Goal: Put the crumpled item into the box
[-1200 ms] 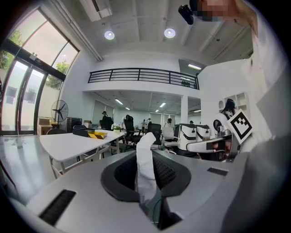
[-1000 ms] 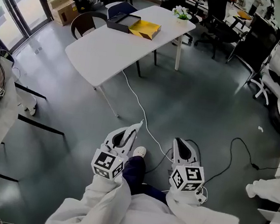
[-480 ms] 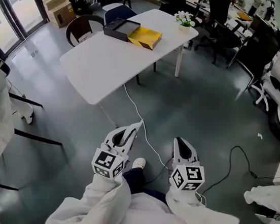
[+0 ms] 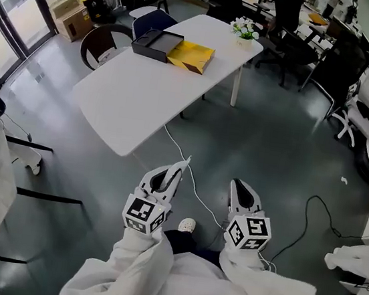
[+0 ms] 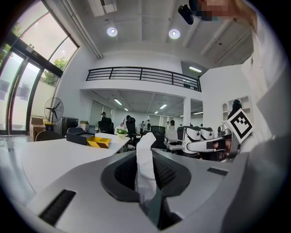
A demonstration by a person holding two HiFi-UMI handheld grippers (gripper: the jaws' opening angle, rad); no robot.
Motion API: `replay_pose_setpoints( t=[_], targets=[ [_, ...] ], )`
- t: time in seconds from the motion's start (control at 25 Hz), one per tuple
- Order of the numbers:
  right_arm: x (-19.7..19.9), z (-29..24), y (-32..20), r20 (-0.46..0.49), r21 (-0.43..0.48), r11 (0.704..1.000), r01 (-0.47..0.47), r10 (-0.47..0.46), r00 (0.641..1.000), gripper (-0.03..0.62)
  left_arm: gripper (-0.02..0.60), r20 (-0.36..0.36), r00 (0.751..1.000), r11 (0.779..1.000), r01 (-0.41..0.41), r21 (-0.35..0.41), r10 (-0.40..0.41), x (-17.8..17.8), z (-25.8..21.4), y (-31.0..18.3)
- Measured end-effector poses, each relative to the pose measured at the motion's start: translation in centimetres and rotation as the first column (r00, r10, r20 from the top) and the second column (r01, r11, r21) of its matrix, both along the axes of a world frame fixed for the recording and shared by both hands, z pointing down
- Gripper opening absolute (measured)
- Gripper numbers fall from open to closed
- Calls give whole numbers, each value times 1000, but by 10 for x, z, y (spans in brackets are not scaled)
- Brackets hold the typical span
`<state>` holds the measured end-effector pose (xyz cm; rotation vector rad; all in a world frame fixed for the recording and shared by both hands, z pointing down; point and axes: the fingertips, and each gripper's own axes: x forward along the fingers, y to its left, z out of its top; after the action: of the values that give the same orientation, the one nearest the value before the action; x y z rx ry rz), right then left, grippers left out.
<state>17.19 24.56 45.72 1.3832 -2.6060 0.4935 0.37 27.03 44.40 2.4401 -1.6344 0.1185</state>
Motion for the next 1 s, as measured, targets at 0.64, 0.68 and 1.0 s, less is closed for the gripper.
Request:
replay_pose_setpoints(
  t=[0.64, 0.68, 1.0],
  targets=[
    [-24, -3, -20, -37, -10, 1000, 13, -14, 999, 41, 63, -17, 1000, 1000, 1, -19, -1, -25, 4, -17],
    [-25, -4, -21, -38, -8, 1000, 16, -16, 999, 41, 63, -16, 1000, 1000, 0, -17, 0, -25, 4, -19],
    [-17, 11, -34, -31, -38, 999, 6, -7, 999, 41, 63, -16, 1000, 1000, -6, -30, 5, -19, 11, -37]
  ],
)
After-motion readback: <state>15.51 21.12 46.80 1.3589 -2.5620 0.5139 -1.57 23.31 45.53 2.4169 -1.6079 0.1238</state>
